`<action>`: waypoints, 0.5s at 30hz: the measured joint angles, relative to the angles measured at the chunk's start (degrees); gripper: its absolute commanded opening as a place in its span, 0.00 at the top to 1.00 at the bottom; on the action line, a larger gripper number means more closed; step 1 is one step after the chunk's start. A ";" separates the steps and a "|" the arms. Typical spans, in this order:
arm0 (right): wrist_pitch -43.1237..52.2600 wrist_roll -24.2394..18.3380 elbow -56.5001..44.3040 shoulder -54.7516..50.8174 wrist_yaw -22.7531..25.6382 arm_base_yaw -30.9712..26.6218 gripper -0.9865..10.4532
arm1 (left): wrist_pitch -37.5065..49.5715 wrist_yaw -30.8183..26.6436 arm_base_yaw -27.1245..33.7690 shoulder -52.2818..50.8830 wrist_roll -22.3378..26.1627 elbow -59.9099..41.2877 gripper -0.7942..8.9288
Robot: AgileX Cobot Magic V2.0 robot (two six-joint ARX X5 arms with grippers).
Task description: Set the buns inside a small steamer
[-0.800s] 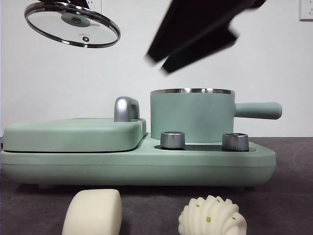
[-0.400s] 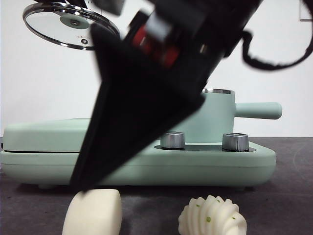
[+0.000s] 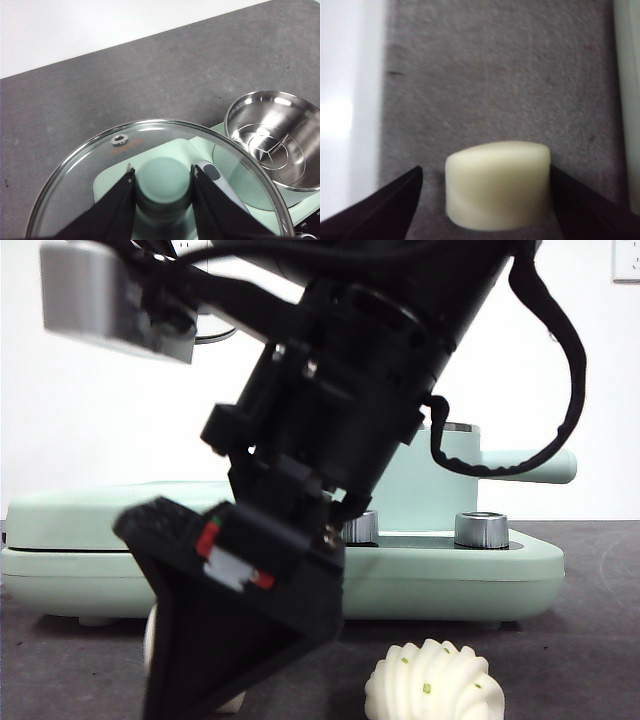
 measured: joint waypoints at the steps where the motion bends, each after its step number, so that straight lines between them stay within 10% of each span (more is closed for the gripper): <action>1: -0.02 0.00 0.00 0.13 0.72 0.00 0.64 | -0.02 0.00 0.00 0.00 0.00 0.00 0.91; 15: -17.97 10.27 7.72 -15.26 3.19 -1.75 0.74 | -0.02 0.02 0.00 0.00 0.00 0.00 0.91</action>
